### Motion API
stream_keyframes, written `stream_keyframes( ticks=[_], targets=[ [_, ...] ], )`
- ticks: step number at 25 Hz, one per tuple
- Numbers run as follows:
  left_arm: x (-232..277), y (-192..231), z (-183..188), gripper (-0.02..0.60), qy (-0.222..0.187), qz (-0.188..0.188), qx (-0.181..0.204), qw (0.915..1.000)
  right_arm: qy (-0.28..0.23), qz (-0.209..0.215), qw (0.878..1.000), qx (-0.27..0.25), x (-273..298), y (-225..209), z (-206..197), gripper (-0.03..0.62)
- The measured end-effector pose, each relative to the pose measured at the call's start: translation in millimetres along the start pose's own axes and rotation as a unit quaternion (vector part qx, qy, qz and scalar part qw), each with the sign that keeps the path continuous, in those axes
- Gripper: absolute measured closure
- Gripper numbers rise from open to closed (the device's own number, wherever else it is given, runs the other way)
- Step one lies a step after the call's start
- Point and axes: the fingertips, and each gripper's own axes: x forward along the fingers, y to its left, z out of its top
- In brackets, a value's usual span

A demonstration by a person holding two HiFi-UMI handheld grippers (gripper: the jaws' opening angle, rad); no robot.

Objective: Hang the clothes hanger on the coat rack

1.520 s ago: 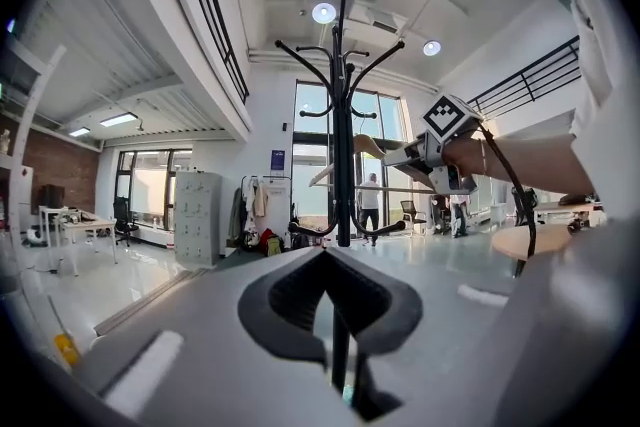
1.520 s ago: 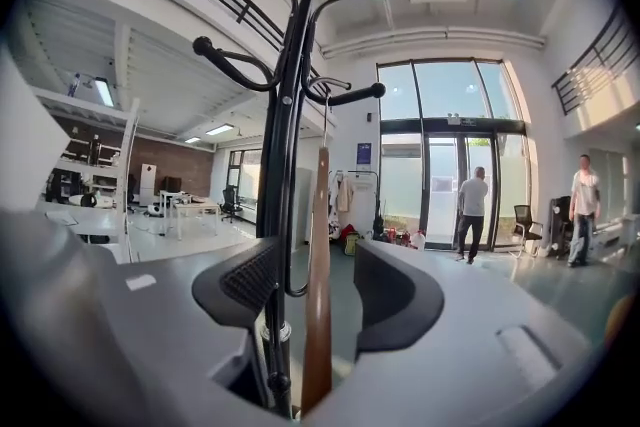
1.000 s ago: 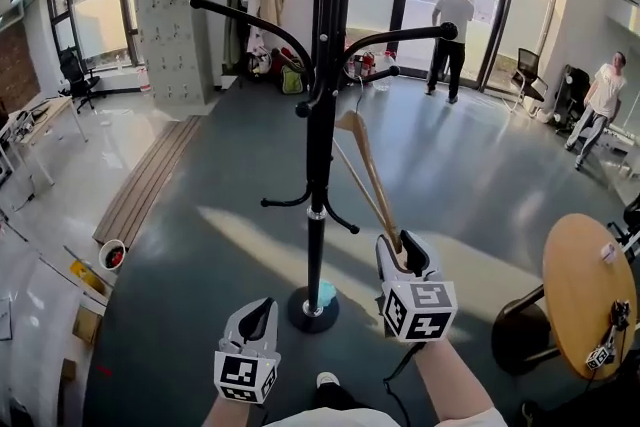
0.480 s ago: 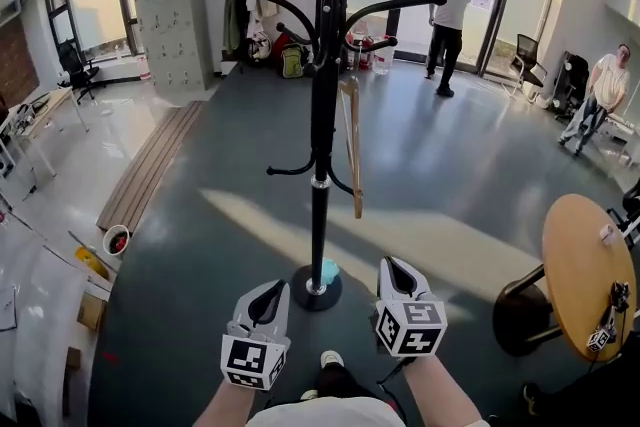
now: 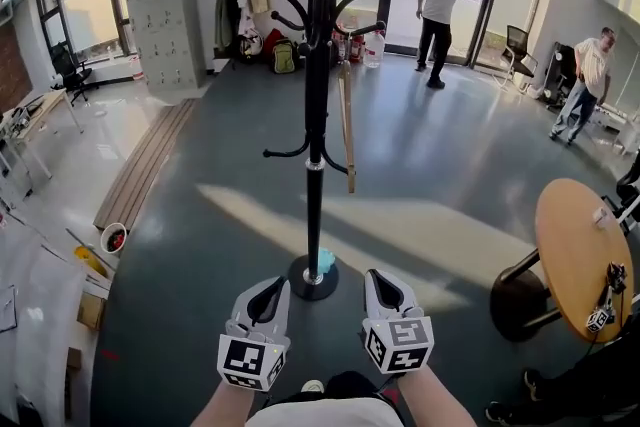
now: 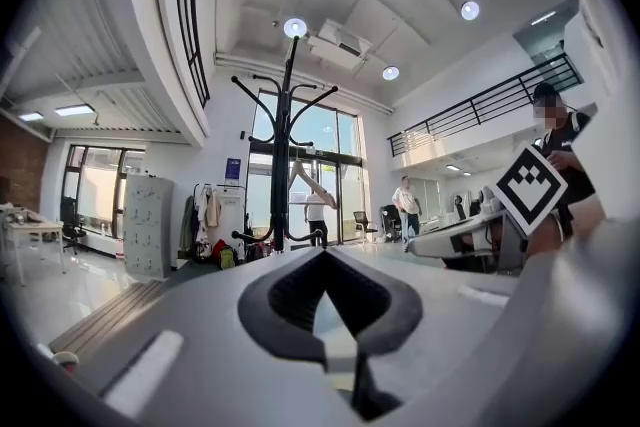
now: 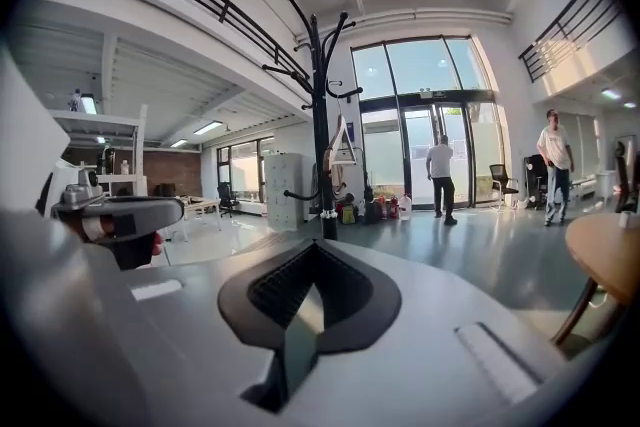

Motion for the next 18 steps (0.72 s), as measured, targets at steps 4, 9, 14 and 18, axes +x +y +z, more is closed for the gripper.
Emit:
stream_keyframes(
  ticks=[4, 9, 14, 18],
  targets=[
    [-9, -16, 8, 0.581, -0.008, -0.006, -0.003, 0.9999, 0.004, 0.008, 1.000, -0.005, -21, 4, -8, 0.566],
    [-26, -37, 6, 0.581, -0.005, -0.001, 0.000, 1.0000, 0.005, 0.015, 1.000, -0.011, -53, 7, -20, 0.566],
    [-52, -79, 2, 0.581, 0.006, 0.006, -0.002, 1.0000, 0.016, 0.022, 1.000, -0.007, -103, 5, -39, 0.566],
    [-84, -115, -4, 0.581, 0.016, 0.013, -0.009, 0.9997, 0.029, 0.031, 0.999, -0.011, -146, 14, -58, 0.566]
  ],
)
